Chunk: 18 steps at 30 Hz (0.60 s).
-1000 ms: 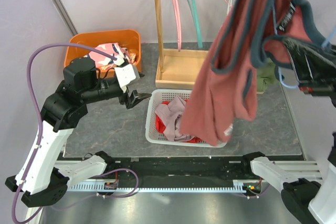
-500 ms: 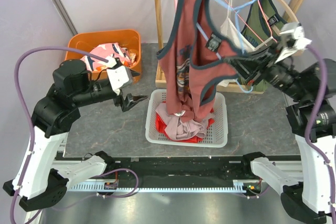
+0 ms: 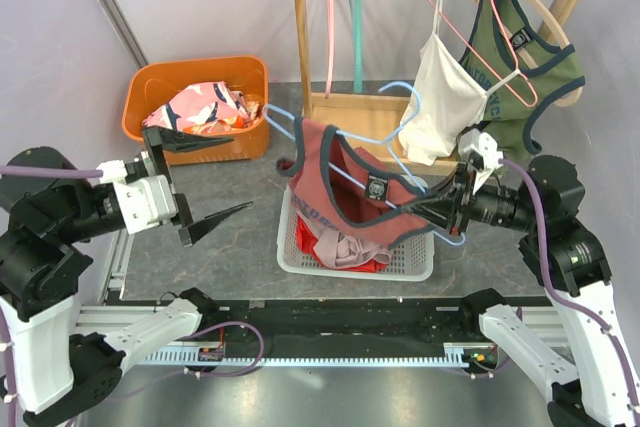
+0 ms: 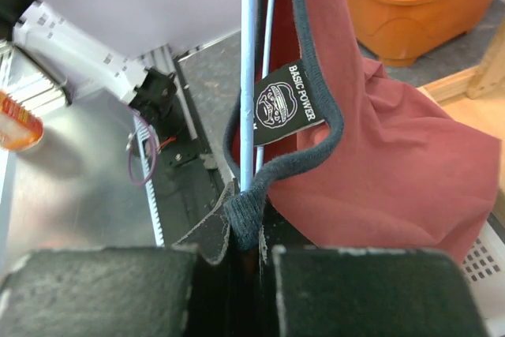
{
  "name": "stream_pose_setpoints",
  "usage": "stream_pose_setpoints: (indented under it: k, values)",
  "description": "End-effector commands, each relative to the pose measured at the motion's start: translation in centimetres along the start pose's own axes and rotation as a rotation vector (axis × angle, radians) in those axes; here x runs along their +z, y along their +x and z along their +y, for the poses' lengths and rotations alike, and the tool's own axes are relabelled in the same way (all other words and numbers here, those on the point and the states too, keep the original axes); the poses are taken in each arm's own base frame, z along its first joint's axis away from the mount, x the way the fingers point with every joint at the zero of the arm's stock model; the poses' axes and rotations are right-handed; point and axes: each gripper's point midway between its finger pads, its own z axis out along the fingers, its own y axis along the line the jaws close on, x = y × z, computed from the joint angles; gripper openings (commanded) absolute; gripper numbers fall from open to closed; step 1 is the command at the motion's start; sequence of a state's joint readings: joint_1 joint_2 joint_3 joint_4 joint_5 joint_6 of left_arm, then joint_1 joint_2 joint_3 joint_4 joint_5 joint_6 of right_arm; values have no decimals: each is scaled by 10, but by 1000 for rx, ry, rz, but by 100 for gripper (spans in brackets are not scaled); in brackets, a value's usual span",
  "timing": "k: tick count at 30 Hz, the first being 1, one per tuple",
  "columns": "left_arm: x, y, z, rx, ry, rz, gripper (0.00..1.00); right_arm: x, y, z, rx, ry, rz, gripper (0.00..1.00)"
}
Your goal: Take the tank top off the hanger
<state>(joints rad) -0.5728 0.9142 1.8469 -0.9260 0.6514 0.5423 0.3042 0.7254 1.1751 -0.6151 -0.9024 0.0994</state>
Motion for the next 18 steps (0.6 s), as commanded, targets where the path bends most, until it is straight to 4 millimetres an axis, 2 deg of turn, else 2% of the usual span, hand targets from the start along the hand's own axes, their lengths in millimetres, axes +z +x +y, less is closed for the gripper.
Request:
stream_pose_setpoints:
  k: [1, 3, 5, 8, 12, 13, 17, 18]
  values:
    - [39, 2, 10, 24, 110, -41, 92, -2, -4, 14, -115, -56, -8, 0]
    - [49, 2, 13, 32, 143, -55, 92, 0, -3, 18, -106, -86, 3, 0]
    - [70, 19, 17, -16, 178, -26, 95, 1, -4, 25, -110, -126, -1, 0]
    - [90, 37, 18, -55, 214, 5, 96, 0, -2, 29, -118, -141, -3, 0]
    - [100, 49, 7, -58, 266, 37, 94, -2, -2, 34, -124, -146, 1, 0]
    - [100, 55, -2, -75, 297, 62, 93, -2, 0, 35, -116, -150, 8, 0]
    - [105, 70, -16, -54, 339, 132, 93, 0, -3, 34, -142, -154, 11, 0]
    - [107, 68, -22, -51, 361, 128, 89, 1, -3, 33, -140, -152, 13, 0]
